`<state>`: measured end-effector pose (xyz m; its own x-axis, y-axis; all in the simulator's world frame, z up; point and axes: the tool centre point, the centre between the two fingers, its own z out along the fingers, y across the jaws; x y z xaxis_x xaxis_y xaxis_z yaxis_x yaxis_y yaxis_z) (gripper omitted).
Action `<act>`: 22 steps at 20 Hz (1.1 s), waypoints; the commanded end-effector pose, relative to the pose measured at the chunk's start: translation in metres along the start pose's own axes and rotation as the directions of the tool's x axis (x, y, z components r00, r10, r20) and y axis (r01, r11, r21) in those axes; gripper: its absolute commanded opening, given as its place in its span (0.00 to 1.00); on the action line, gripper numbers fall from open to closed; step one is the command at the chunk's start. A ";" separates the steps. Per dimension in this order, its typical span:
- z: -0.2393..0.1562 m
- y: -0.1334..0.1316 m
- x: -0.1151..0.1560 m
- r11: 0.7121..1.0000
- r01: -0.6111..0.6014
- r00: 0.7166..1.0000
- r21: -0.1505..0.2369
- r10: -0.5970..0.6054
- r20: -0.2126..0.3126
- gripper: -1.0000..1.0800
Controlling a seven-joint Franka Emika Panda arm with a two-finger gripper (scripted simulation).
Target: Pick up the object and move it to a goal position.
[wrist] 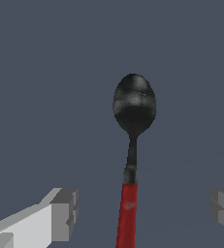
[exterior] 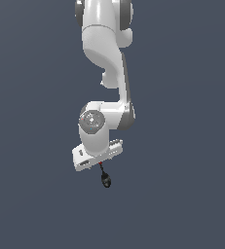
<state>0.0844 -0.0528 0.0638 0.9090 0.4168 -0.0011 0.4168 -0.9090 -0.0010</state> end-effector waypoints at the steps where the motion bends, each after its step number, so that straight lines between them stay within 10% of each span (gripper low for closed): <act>1: 0.003 0.003 0.001 1.000 0.013 1.000 -0.001 -0.013 -0.001 0.96; 22: 0.053 0.003 0.001 1.000 0.015 1.000 -0.001 -0.015 -0.001 0.96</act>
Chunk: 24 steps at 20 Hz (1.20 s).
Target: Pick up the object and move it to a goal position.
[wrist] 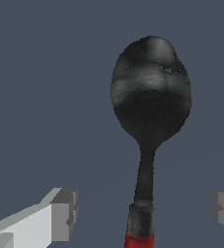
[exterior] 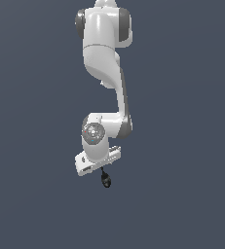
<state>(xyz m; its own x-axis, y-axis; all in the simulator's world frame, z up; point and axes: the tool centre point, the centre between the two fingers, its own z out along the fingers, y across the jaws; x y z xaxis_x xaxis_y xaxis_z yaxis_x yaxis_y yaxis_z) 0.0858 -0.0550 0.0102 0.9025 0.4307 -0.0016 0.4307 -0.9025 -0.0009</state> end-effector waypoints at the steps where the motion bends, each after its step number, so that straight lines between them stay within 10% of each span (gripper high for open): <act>1: 0.000 0.000 0.001 1.000 0.000 1.000 -0.001 0.000 -0.002 0.00; 15: -0.004 -0.006 0.003 1.000 0.002 1.000 -0.001 -0.002 -0.003 0.00; 24: -0.036 -0.065 0.019 1.000 0.001 1.000 -0.001 -0.001 -0.002 0.00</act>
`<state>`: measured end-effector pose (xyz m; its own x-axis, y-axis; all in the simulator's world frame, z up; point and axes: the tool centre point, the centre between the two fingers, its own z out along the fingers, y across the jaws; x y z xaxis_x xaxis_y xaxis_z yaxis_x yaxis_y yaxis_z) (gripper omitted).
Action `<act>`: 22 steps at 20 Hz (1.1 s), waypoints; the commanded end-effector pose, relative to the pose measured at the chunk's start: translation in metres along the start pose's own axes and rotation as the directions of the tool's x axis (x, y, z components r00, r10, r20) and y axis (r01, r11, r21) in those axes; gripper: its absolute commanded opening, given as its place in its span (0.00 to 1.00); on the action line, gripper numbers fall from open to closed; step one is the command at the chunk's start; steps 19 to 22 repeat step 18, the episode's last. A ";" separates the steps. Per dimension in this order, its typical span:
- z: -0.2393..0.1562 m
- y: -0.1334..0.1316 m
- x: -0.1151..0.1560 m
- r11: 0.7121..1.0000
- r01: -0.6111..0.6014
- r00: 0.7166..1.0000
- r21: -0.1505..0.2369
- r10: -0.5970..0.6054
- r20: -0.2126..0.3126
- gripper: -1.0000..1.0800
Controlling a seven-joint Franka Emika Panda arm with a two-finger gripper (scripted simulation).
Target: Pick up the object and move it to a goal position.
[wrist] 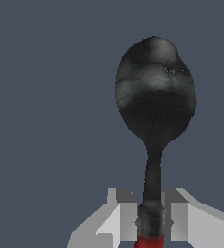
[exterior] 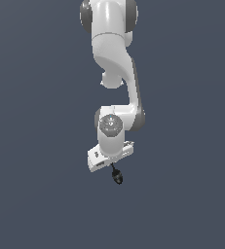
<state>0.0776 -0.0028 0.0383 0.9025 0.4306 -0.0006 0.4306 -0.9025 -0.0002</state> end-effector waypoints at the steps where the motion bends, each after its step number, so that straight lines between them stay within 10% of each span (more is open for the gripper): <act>1: -0.013 -0.024 0.007 1.000 0.002 1.000 0.000 -0.002 -0.001 0.00; 11: -0.054 -0.098 0.030 1.000 0.001 1.000 -0.001 -0.001 -0.001 0.00; 22: -0.057 -0.103 0.034 1.000 0.000 1.000 0.000 0.000 -0.001 0.00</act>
